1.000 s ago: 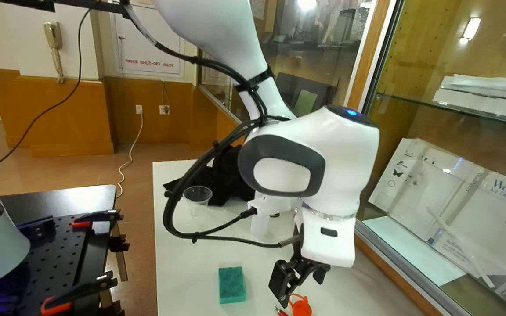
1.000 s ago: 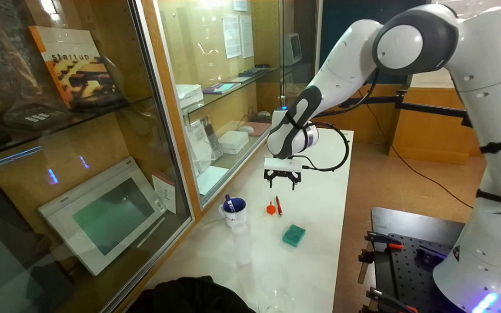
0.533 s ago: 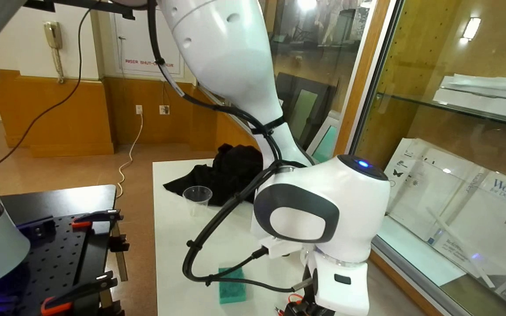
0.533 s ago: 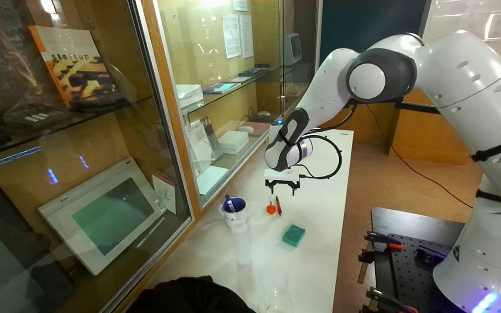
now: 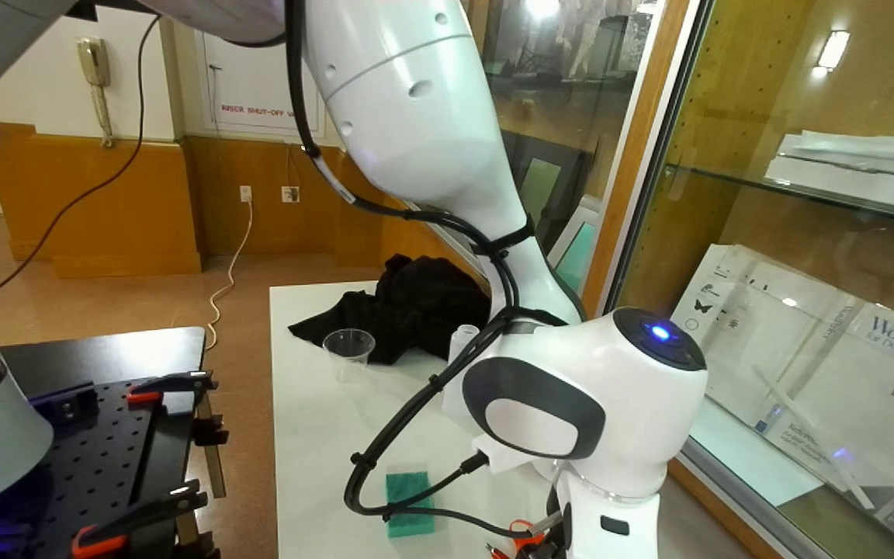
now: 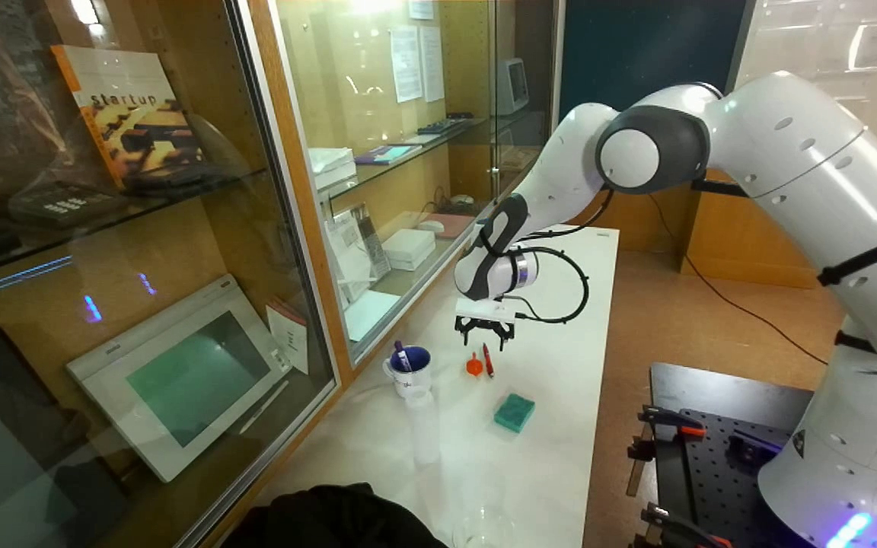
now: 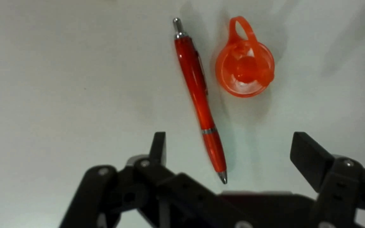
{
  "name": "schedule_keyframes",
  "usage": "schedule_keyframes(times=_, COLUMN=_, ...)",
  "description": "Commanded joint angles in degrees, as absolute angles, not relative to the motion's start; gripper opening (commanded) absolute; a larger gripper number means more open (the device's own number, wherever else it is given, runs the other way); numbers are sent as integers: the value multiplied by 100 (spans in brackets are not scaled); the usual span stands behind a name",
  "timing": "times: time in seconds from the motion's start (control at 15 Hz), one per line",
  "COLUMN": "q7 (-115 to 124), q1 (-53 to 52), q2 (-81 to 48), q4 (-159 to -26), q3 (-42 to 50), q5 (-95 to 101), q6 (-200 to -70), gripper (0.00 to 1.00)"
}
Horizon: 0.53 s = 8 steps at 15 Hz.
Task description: Move the pen closer to you
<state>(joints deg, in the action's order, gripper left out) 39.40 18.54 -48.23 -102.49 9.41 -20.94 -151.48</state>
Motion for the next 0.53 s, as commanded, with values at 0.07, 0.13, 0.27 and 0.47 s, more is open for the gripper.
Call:
schedule_keyframes(times=0.07, q7=3842, q1=1846, q2=-5028, q4=-10025, q3=930, q5=-2399, q6=-15132, gripper=100)
schedule_keyframes(times=0.13, q7=3852, q1=1832, q2=-5060, q4=-10004, q3=941, q5=-2400, q6=-15128, gripper=100)
schedule_keyframes(times=0.27, q7=3876, q1=1800, q2=-5117, q4=-9980, q3=967, q5=-2385, q6=-15117, gripper=100)
schedule_keyframes(times=0.47, q7=3885, q1=1784, q2=-5183, q4=-9944, q3=972, q5=-2381, q6=-15116, gripper=68)
